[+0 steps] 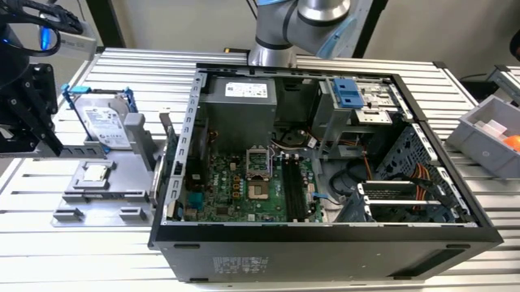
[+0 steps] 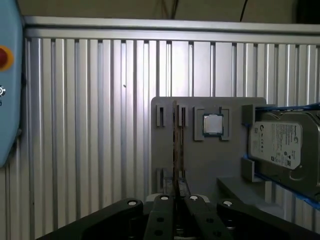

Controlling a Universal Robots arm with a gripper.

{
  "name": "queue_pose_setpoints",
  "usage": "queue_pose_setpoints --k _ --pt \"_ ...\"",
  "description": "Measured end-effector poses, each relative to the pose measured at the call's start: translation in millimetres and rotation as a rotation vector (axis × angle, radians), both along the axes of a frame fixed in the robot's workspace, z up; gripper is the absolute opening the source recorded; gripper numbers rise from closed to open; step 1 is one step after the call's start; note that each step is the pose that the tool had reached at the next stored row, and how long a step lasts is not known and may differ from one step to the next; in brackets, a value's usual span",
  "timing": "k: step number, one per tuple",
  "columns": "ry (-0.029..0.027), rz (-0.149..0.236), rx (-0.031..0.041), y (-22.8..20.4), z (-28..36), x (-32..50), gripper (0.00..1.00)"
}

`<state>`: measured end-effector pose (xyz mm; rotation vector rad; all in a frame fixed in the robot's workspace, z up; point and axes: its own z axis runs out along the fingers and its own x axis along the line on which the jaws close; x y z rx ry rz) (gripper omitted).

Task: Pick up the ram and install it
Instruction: 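Pick up the ram and move it above insertion slot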

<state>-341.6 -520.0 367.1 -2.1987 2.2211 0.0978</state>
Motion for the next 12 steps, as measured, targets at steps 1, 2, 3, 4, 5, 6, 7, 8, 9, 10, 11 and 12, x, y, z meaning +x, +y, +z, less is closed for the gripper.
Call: queue_pose_setpoints --k 1,2,3,4,5,6,7,8,9,10,11,12 --pt "-0.0001 0.0 0.0001 0.0 1.0 0.0 0.0" --pt "0.0 0.0 0.0 0.0 2.0 0.0 0.0" --pt "-0.0003 0.0 0.0003 0.0 2.9 0.0 0.0" --pt "0.0 0.0 0.0001 0.0 4.0 0.0 0.0" --pt "-0.0004 0.0 0.0004 -0.1 4.6 0.0 0.0" --pt "0.0001 0.0 0.0 0.0 5.8 0.0 0.0" --pt "-0.0001 0.0 0.0001 0.0 6.7 0.0 0.0" --pt "-0.0003 0.0 0.0003 0.0 7.5 0.0 0.0" --pt "0.0 0.0 0.0001 0.0 8.9 0.1 0.0" --pt "-0.0002 0.0 0.0002 0.0 9.8 0.0 0.0" --pt "-0.0001 0.0 0.0001 0.0 10.9 0.0 0.0" --pt "-0.0002 0.0 0.0002 0.0 11.9 0.0 0.0"
